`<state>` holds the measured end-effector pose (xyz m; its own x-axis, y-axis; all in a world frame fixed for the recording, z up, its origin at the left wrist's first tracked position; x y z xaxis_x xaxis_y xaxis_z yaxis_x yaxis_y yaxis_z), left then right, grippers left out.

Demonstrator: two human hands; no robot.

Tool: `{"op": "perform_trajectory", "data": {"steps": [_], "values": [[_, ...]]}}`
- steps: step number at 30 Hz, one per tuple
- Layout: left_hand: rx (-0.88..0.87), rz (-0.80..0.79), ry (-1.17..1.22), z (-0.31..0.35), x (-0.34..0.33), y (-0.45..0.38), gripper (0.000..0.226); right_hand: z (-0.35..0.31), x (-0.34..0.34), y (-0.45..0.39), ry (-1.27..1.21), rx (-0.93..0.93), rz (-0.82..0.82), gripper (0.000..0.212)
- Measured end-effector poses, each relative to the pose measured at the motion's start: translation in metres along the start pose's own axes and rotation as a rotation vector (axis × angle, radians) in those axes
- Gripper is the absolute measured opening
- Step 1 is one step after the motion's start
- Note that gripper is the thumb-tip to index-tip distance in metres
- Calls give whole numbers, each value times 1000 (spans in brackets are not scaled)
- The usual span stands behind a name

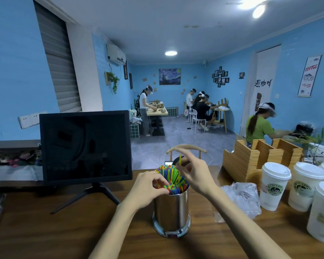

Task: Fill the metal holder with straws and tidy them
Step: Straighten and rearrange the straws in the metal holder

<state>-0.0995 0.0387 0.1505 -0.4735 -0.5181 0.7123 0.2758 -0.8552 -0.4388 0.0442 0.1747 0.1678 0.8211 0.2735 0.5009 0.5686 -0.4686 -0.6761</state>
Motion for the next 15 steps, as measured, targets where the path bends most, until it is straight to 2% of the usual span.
{"op": "perform_trajectory", "data": {"steps": [3,4,9,15], "values": [[0,62,-16,-3,1,-1,14,10,-12,9,130,22,-47,22],[3,85,-14,-3,2,0,14,12,-15,11,168,29,-69,19],[6,131,23,-5,3,1,15,14,-23,15,312,-2,-211,33],[93,305,248,-1,6,2,22,11,-18,12,143,-79,-175,37]]}}
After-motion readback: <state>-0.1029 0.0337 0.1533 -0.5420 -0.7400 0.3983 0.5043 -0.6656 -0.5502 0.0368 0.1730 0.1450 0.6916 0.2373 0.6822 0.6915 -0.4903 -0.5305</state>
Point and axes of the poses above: each hand's wrist, its own y-axis away from the middle knuckle, its own x-axis out of the back of the hand, z = x × y, the point moved 4 cm from there along -y, towards the middle knuckle, and after that the axes turned 2 degrees about -y, right-handed, at the moved point
